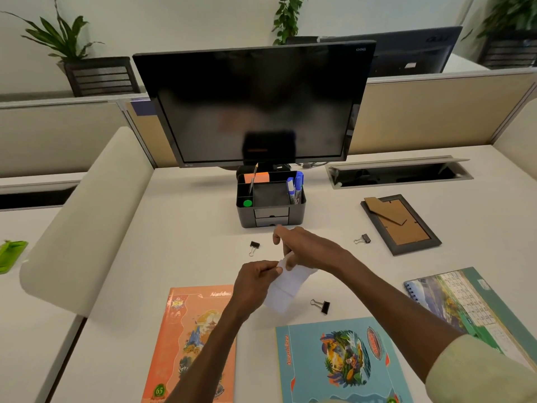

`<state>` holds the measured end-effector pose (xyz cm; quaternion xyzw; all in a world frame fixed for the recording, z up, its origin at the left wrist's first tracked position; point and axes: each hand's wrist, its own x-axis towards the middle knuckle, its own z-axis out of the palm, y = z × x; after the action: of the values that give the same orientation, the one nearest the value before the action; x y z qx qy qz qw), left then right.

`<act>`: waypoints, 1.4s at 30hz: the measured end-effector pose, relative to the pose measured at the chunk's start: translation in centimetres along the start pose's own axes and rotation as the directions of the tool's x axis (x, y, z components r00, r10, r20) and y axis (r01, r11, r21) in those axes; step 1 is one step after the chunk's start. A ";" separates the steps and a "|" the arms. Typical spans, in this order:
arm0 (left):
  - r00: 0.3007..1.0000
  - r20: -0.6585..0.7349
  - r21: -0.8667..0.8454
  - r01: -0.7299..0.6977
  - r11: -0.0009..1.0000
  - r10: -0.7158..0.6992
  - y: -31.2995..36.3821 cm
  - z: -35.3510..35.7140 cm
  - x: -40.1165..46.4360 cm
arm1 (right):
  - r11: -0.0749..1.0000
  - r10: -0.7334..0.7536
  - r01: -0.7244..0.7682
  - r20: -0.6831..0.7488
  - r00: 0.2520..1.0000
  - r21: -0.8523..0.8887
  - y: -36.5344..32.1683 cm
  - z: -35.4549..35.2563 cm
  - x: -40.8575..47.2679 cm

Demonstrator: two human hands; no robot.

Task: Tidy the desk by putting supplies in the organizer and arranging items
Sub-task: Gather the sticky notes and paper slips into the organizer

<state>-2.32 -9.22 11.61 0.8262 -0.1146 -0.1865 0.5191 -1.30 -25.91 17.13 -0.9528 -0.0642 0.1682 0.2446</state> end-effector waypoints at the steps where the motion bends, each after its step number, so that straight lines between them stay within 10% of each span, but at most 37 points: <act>1: 1.000 -0.024 -0.009 -0.003 1.000 0.003 0.0 0.2 0.0 | 1.000 0.003 -0.002 -0.029 1.000 0.028 -0.1 0.0 0.1; 6: 0.978 -0.193 -0.204 0.042 0.978 -0.083 -0.7 0.6 0.3 | 0.978 0.156 -0.091 -0.371 0.916 0.186 1.0 0.6 0.3; 11: 0.968 -0.236 -0.258 0.015 0.966 -0.078 -1.0 1.0 0.9 | 0.761 0.318 -0.086 -0.253 0.914 0.643 2.7 3.6 -0.1; 42: 0.944 -0.308 -0.090 -0.151 0.984 0.117 -3.7 5.7 1.7 | 0.835 0.209 0.055 -0.408 0.889 0.548 3.8 10.6 0.5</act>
<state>-3.19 -12.93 5.74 0.8046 -0.0795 -0.0287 0.5878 -4.41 -24.41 6.41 -0.8574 0.0846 -0.0366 0.5064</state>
